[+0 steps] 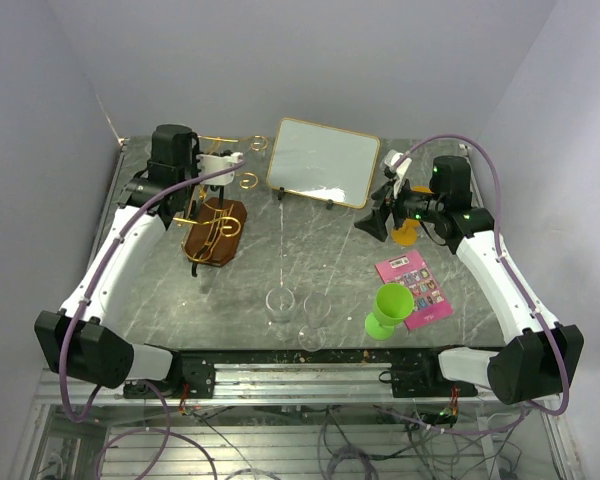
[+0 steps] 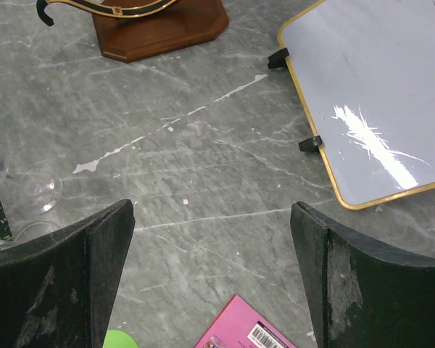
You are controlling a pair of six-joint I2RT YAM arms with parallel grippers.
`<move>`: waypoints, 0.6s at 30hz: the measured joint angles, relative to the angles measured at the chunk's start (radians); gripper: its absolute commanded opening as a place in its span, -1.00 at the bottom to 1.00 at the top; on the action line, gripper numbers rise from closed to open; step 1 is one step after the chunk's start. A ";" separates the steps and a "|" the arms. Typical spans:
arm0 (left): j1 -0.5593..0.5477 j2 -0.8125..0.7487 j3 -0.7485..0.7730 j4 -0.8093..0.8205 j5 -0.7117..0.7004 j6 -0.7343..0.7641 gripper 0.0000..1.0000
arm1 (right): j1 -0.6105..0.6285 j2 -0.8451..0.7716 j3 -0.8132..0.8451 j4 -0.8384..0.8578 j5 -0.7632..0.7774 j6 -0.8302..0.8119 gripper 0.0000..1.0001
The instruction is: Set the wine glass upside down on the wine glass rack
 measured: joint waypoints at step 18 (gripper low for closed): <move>0.011 0.094 0.002 0.066 -0.079 -0.059 -0.86 | 0.000 0.000 0.000 0.005 0.000 0.001 0.77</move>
